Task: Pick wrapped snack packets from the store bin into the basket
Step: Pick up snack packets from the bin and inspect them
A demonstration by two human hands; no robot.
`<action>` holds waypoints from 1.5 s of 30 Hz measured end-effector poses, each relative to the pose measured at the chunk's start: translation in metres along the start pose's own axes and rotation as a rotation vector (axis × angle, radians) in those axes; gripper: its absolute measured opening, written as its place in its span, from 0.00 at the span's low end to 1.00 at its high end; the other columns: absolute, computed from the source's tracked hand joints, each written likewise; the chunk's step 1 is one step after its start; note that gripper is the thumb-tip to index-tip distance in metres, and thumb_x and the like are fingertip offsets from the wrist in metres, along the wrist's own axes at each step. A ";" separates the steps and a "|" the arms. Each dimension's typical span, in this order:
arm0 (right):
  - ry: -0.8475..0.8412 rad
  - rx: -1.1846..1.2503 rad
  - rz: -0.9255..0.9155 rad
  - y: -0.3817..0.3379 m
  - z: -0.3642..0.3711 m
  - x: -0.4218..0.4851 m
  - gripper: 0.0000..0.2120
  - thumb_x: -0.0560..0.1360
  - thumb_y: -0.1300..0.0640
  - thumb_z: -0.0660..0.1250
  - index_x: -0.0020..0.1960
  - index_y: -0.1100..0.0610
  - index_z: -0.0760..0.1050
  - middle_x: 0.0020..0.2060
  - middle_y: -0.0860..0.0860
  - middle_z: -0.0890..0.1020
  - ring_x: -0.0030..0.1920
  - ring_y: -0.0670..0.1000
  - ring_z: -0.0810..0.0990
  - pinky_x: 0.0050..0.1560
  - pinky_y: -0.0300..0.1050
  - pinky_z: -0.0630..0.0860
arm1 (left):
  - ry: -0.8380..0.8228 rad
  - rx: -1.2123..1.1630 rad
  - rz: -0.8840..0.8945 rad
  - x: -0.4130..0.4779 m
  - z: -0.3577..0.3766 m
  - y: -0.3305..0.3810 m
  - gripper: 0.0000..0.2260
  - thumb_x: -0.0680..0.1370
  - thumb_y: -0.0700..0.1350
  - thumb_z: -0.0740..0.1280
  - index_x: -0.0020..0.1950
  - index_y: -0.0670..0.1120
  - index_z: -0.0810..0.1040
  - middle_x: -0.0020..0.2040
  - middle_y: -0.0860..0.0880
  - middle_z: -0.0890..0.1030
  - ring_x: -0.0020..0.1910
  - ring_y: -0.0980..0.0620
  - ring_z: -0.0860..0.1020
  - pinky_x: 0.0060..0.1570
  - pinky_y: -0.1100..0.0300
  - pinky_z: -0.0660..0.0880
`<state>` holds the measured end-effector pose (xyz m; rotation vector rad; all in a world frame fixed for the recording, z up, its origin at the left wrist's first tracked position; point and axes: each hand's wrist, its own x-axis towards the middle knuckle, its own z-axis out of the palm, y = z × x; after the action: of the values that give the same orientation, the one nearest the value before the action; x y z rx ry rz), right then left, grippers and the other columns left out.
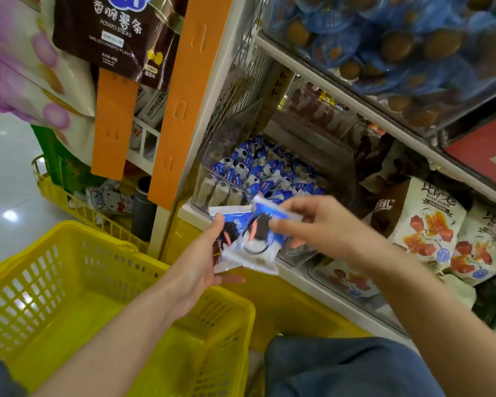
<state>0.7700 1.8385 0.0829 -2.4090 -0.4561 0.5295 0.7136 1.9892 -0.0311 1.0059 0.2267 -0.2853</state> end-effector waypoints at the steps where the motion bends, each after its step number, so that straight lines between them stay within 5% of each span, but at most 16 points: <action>1: -0.035 0.018 0.010 0.004 0.010 0.000 0.03 0.71 0.51 0.70 0.44 0.50 0.78 0.38 0.49 0.85 0.32 0.41 0.81 0.34 0.32 0.75 | -0.063 0.027 0.001 -0.003 0.000 0.000 0.21 0.76 0.61 0.55 0.57 0.52 0.78 0.53 0.47 0.84 0.51 0.47 0.82 0.51 0.50 0.78; 5: -0.033 0.112 -0.007 0.017 0.034 0.000 0.07 0.70 0.54 0.71 0.47 0.53 0.77 0.40 0.52 0.83 0.34 0.46 0.82 0.41 0.37 0.78 | -0.211 0.091 -0.035 -0.009 0.003 0.003 0.23 0.70 0.53 0.67 0.63 0.47 0.74 0.54 0.47 0.83 0.53 0.50 0.81 0.51 0.55 0.77; 10: 0.214 0.199 0.037 0.021 0.028 0.007 0.13 0.75 0.51 0.66 0.58 0.53 0.74 0.50 0.49 0.80 0.48 0.46 0.79 0.43 0.34 0.76 | -0.159 0.176 -0.011 -0.009 0.002 0.004 0.25 0.68 0.44 0.71 0.64 0.46 0.71 0.54 0.45 0.83 0.53 0.48 0.81 0.55 0.52 0.77; 14: 0.101 0.128 0.095 0.018 0.026 0.007 0.26 0.73 0.49 0.67 0.69 0.51 0.64 0.51 0.47 0.80 0.50 0.44 0.81 0.44 0.33 0.74 | -0.230 0.249 0.023 -0.011 0.003 0.005 0.25 0.67 0.44 0.73 0.62 0.50 0.71 0.54 0.48 0.83 0.55 0.52 0.81 0.59 0.53 0.75; 17: 0.079 0.094 0.067 0.015 0.022 0.005 0.23 0.72 0.53 0.70 0.65 0.51 0.69 0.39 0.46 0.84 0.40 0.41 0.83 0.37 0.34 0.76 | -0.230 0.274 0.072 -0.011 0.007 0.003 0.22 0.68 0.43 0.73 0.61 0.51 0.72 0.55 0.49 0.83 0.55 0.53 0.81 0.58 0.54 0.76; 20: 0.105 0.132 -0.026 0.011 0.012 0.002 0.10 0.70 0.55 0.71 0.51 0.54 0.80 0.36 0.49 0.85 0.36 0.45 0.83 0.33 0.35 0.78 | -0.209 0.260 0.141 -0.011 0.009 0.001 0.23 0.66 0.47 0.73 0.60 0.51 0.74 0.54 0.51 0.83 0.54 0.54 0.81 0.56 0.58 0.76; 23: 0.331 0.214 -0.108 0.010 -0.010 0.000 0.01 0.68 0.52 0.70 0.40 0.47 0.80 0.34 0.50 0.85 0.32 0.44 0.82 0.32 0.34 0.78 | -0.156 0.236 0.180 -0.009 0.006 0.002 0.21 0.66 0.51 0.70 0.59 0.51 0.76 0.53 0.53 0.83 0.54 0.54 0.80 0.57 0.56 0.75; 27: 0.705 -0.109 -0.041 0.024 -0.039 0.020 0.09 0.72 0.50 0.68 0.51 0.50 0.77 0.39 0.46 0.81 0.37 0.47 0.81 0.39 0.43 0.79 | 0.006 0.217 0.185 -0.004 -0.003 0.001 0.12 0.74 0.49 0.68 0.57 0.51 0.75 0.51 0.54 0.83 0.51 0.58 0.81 0.52 0.61 0.74; 32: 0.490 -0.527 0.156 0.038 -0.034 0.054 0.21 0.74 0.49 0.67 0.63 0.58 0.74 0.53 0.56 0.81 0.48 0.53 0.80 0.46 0.44 0.76 | 0.116 0.229 0.221 0.000 -0.002 0.001 0.08 0.76 0.48 0.67 0.54 0.54 0.75 0.47 0.58 0.83 0.45 0.65 0.80 0.37 0.73 0.73; 36: 0.231 -0.429 0.308 0.037 -0.027 0.074 0.23 0.73 0.52 0.69 0.65 0.60 0.71 0.55 0.56 0.79 0.35 0.49 0.81 0.37 0.41 0.79 | 0.160 0.240 0.254 0.001 -0.002 0.001 0.08 0.76 0.46 0.67 0.55 0.53 0.74 0.49 0.57 0.82 0.43 0.67 0.79 0.33 0.77 0.72; 40: 0.153 -0.432 0.328 0.044 -0.022 0.086 0.23 0.73 0.55 0.69 0.65 0.64 0.71 0.64 0.57 0.74 0.35 0.47 0.79 0.31 0.36 0.77 | 0.188 0.247 0.260 0.001 -0.002 0.003 0.09 0.76 0.47 0.67 0.55 0.53 0.73 0.49 0.57 0.81 0.43 0.65 0.80 0.34 0.76 0.73; 45: 0.137 -0.069 0.237 0.054 -0.021 0.084 0.15 0.72 0.56 0.71 0.53 0.66 0.77 0.51 0.64 0.81 0.45 0.59 0.83 0.46 0.49 0.81 | 0.177 0.226 0.271 0.003 -0.001 0.004 0.10 0.76 0.46 0.67 0.56 0.53 0.73 0.49 0.57 0.81 0.42 0.67 0.80 0.32 0.77 0.72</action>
<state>0.8627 1.8248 0.0417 -2.5623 -0.1316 0.4514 0.7173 1.9911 -0.0293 1.2723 0.2187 0.0265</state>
